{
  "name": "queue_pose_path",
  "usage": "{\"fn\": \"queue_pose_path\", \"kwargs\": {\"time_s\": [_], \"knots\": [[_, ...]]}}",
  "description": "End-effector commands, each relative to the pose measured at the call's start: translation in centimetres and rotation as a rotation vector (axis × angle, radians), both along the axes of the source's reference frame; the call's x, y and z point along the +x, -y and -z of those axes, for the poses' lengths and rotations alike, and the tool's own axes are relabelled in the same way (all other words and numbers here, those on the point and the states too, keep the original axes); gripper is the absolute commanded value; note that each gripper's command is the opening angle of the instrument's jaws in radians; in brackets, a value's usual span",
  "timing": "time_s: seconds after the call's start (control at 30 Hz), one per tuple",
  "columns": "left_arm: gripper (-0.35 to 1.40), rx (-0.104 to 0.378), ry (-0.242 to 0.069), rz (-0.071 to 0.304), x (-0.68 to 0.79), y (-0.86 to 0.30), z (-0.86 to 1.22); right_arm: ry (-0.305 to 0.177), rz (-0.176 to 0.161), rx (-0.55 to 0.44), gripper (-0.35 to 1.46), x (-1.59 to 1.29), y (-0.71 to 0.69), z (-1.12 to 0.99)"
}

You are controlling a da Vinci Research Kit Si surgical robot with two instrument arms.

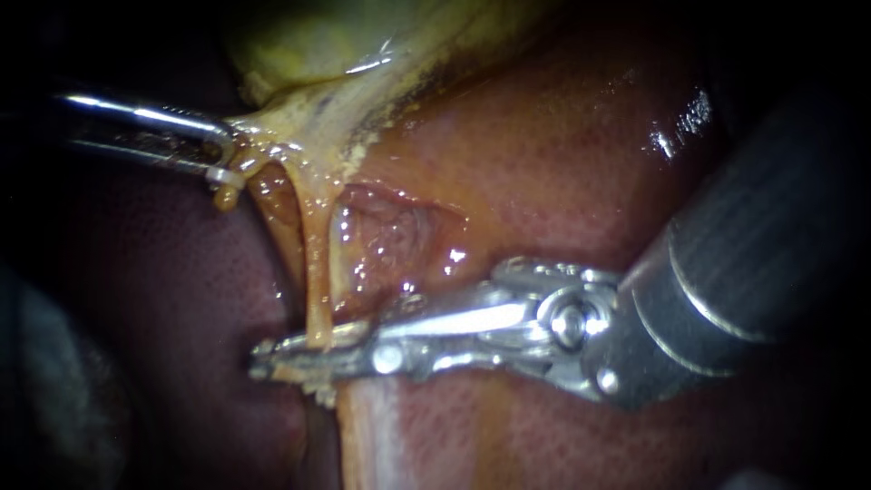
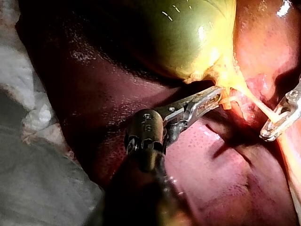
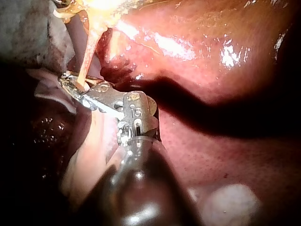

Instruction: Going back first clip right tube

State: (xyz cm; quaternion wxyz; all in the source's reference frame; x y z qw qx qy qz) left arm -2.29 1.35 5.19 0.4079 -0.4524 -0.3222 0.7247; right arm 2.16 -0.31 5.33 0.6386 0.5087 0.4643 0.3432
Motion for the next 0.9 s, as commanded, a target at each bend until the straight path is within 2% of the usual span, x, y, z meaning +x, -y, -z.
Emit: {"fn": "queue_pose_path", "kwargs": {"time_s": [0.03, 0.1, 0.13, 0.17, 0.27, 0.33, 0.43, 0.6, 0.67, 0.8, 0.9], "knots": [[-0.35, 0.000, 0.000, 0.001, 0.00, 0.00, 0.00, 0.000, -0.001, 0.000, -0.35, 0.00, 0.01, -0.01], [-0.35, 0.000, 0.000, 0.001, 0.00, 0.00, 0.00, 0.002, -0.004, -0.001, -0.35, 0.02, 0.00, -0.01], [-0.35, 0.000, 0.000, 0.001, 0.00, 0.00, 0.00, 0.001, -0.007, -0.007, -0.19, 0.03, 0.00, -0.02], [-0.35, 0.000, 0.000, 0.001, 0.00, 0.00, 0.00, -0.014, -0.015, -0.065, 0.02, 0.04, 0.00, -0.03], [-0.35, 0.000, 0.000, 0.001, 0.00, 0.00, 0.00, -0.032, -0.017, -0.130, 0.30, 0.10, 0.01, -0.09], [-0.35, 0.000, 0.000, 0.001, 0.00, 0.00, 0.00, -0.040, -0.021, -0.168, 0.36, 0.13, 0.01, -0.15], [-0.35, 0.000, 0.000, 0.001, 0.00, 0.00, 0.00, -0.039, -0.048, -0.236, 0.42, 0.14, 0.01, -0.28], [-0.35, 0.000, 0.000, 0.001, 0.00, 0.00, 0.00, -0.027, -0.099, -0.383, 0.48, 0.07, -0.13, -0.46], [-0.35, 0.000, 0.000, 0.001, 0.00, 0.00, 0.00, -0.019, -0.091, -0.452, 0.48, 0.02, -0.17, -0.50], [-0.35, 0.000, -0.001, 0.001, 0.00, 0.00, 0.00, 0.041, -0.023, -0.598, 0.49, -0.13, -0.16, -0.50], [-0.35, 0.000, -0.001, 0.001, 0.00, 0.00, 0.00, 0.041, 0.014, -0.676, 0.50, -0.27, -0.14, -0.44]]}}
